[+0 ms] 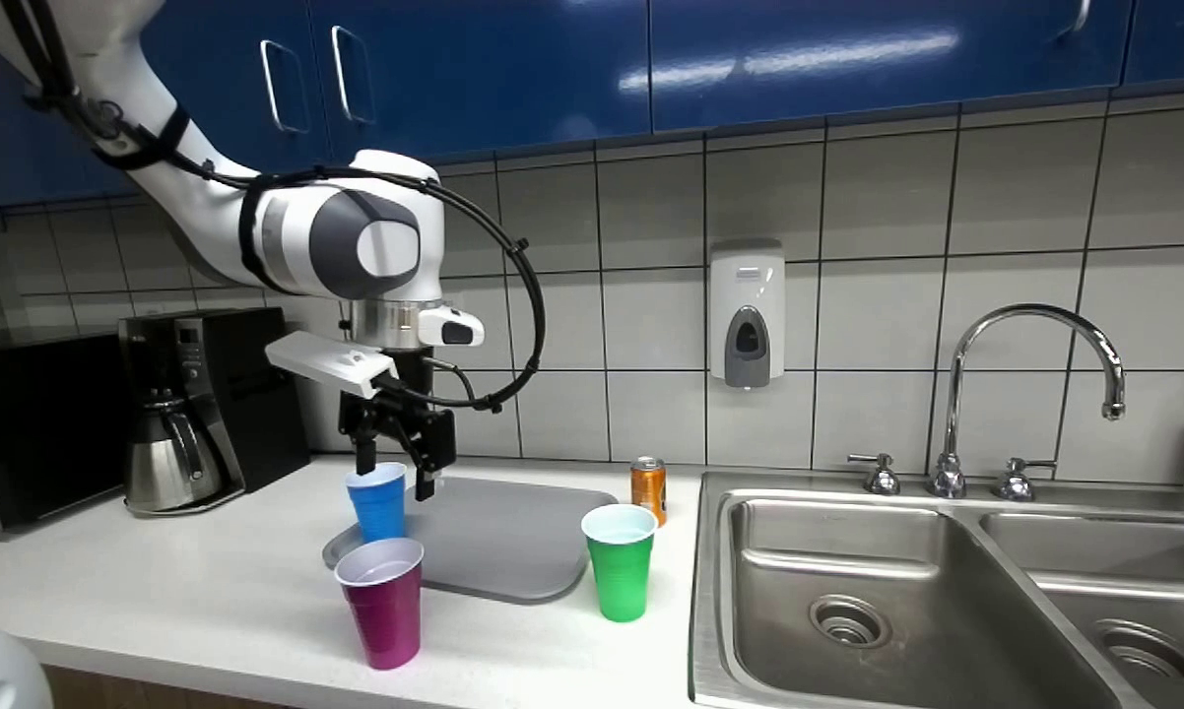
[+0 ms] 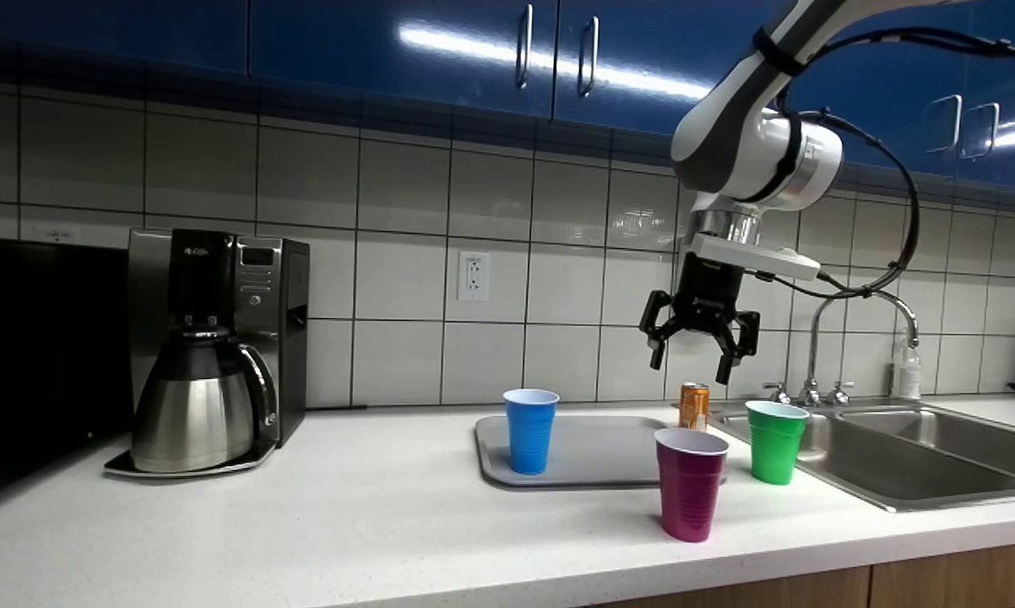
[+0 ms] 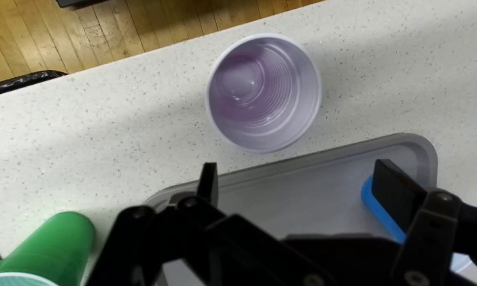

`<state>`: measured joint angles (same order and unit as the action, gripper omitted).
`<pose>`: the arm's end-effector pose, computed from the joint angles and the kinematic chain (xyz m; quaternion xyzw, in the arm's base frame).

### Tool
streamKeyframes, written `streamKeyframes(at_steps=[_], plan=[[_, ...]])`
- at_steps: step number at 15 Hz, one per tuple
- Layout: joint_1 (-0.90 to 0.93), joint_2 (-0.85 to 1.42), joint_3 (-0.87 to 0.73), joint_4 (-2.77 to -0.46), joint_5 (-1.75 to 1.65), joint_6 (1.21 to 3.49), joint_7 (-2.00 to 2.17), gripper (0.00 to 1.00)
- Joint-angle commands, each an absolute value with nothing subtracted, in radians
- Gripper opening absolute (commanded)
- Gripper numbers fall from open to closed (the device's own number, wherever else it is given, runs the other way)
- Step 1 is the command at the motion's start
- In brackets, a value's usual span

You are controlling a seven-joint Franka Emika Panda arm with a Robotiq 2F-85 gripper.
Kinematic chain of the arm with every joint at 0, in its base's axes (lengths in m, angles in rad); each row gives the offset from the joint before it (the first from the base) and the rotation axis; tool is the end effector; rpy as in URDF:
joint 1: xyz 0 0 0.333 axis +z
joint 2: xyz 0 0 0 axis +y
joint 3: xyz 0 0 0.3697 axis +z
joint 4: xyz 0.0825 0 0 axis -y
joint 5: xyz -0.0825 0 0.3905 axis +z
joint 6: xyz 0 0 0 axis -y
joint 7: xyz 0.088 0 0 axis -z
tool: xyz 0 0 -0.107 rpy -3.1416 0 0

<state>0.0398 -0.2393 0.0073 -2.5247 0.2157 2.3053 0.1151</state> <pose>0.4313 0.0248 0.4133 -0.9912 0.1052 -0.0035 0.0803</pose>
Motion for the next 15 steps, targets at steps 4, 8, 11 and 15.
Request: streamKeyframes(at_steps=[4, 8, 11, 15], plan=[[0.063, -0.251, 0.103, -2.501, 0.181, 2.306, 0.298, 1.0], [0.072, -0.238, 0.153, -2.471, 0.16, 2.295, 0.43, 1.0], [0.071, -0.229, 0.178, -2.449, 0.139, 2.288, 0.516, 1.0], [0.072, -0.217, 0.194, -2.424, 0.118, 2.28, 0.583, 1.0]])
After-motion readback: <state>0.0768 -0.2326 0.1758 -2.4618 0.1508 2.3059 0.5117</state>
